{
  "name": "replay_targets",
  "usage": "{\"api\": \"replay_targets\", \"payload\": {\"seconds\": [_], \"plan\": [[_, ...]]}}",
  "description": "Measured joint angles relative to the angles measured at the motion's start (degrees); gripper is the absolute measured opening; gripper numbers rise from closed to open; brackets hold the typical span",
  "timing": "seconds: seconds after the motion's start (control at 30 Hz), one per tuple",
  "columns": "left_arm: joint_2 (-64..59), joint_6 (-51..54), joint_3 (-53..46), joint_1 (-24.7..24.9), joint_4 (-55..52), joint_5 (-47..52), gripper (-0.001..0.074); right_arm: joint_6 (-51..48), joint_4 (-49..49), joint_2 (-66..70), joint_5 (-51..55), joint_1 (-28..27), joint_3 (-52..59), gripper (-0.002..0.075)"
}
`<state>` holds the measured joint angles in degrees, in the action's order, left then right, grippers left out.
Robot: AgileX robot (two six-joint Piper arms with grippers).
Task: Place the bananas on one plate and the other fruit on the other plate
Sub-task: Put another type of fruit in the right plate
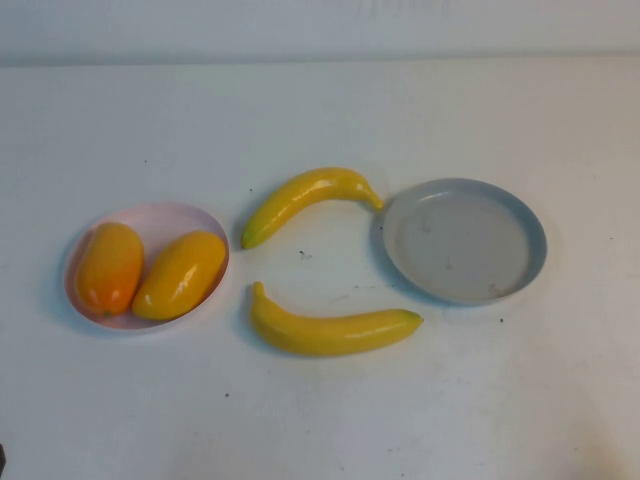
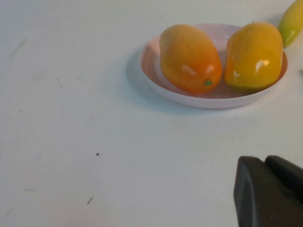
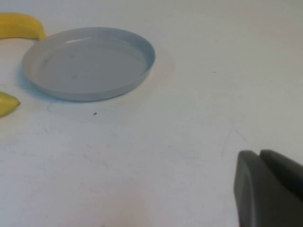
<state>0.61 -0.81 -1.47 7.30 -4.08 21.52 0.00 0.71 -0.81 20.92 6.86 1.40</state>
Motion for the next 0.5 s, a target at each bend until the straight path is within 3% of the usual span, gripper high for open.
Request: {"api": "replay_targets", "payload": {"seconds": [0.13,0.5], "plan": [[0.0,0.0,0.0,0.0,0.0,0.0,0.0002,0.0,1.61,0.0,-1.36,0.0,0.0,-0.0017],[0.0,0.0,0.0,0.0,0.0,0.07,0.0002,0.0,17.25,0.0,-18.69,0.0,0.0,-0.0017]]}}
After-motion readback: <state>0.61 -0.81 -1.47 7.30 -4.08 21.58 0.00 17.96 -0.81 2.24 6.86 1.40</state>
